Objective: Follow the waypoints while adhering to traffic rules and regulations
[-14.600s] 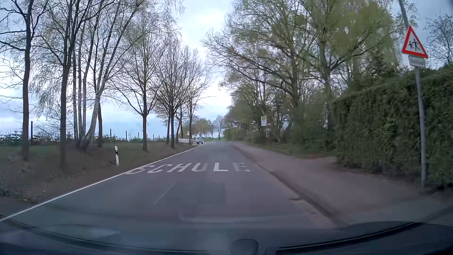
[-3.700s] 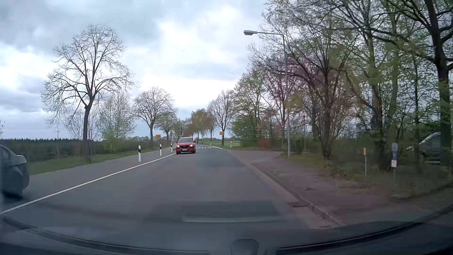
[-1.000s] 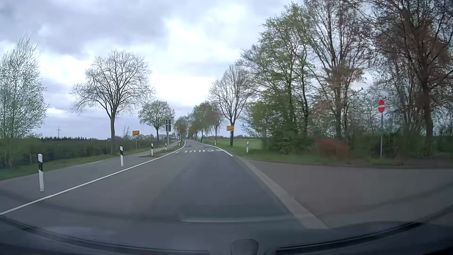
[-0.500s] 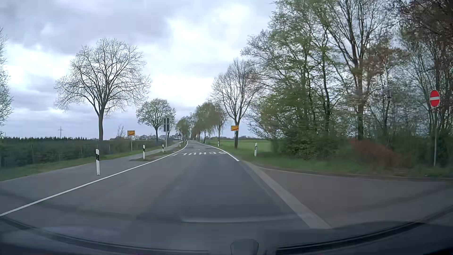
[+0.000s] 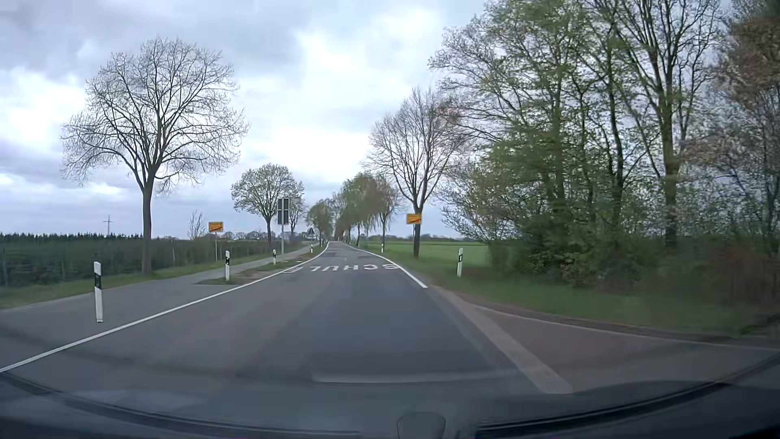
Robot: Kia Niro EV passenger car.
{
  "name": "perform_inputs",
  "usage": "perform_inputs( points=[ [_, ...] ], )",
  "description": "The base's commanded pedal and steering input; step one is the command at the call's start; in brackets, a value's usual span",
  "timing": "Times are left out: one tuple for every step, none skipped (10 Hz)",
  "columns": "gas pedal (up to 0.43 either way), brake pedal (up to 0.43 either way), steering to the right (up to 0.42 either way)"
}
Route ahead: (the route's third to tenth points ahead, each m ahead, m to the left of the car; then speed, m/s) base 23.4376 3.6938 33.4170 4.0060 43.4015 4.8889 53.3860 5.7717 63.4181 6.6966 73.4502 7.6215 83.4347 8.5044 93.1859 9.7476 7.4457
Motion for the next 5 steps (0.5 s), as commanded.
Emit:
perform_inputs(
  points=[
    [0.079, 0.000, -0.016],
    [0.079, 0.000, -0.017],
    [0.079, 0.000, -0.017],
    [0.079, 0.000, -0.017],
    [0.079, 0.000, -0.016]
  ],
)
